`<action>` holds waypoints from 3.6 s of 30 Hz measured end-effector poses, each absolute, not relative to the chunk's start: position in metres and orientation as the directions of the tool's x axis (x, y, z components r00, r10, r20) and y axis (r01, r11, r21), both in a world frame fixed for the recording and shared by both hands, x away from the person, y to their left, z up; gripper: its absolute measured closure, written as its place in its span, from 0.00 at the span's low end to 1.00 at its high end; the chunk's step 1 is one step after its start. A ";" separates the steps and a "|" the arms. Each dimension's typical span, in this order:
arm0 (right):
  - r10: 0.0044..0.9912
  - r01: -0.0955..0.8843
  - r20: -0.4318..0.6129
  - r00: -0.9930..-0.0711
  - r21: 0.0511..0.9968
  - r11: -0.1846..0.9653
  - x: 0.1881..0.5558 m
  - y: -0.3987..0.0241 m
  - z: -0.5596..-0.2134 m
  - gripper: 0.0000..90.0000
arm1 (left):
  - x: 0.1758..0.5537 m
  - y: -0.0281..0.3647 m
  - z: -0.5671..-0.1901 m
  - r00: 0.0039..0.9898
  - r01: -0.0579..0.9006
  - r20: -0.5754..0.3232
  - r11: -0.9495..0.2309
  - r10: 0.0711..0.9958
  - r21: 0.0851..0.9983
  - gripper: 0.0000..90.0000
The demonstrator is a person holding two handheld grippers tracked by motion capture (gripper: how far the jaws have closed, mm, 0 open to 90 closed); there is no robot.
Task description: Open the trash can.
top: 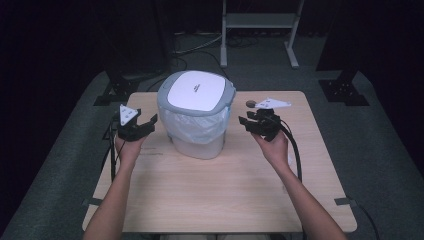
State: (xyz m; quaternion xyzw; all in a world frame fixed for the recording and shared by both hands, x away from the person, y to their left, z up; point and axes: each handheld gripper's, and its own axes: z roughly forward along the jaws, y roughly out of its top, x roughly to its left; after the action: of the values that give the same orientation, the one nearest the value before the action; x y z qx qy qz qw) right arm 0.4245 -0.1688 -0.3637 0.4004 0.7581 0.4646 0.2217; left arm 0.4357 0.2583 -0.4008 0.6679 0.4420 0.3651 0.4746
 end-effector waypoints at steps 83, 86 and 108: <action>0.871 0.434 0.043 -0.489 0.878 0.200 0.369 -0.252 -0.388 0.53 | 0.481 0.153 -0.389 0.607 0.138 0.141 -0.278 0.783 0.951 0.32; 0.866 0.435 0.032 -0.499 0.874 0.218 0.369 -0.246 -0.390 0.52 | 0.497 0.147 -0.385 0.599 0.153 0.121 -0.262 0.791 0.953 0.32; 0.868 0.434 0.021 -0.496 0.872 0.226 0.381 -0.247 -0.397 0.46 | 0.527 0.128 -0.381 0.743 0.145 0.071 -0.263 0.666 0.954 0.38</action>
State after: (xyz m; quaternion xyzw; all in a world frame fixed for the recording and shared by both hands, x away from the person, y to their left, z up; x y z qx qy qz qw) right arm 0.3809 -0.2469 -0.3971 0.4379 0.7433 0.4419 0.2459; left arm 0.5274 0.1276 -0.3811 0.7580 0.2674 0.2388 0.5449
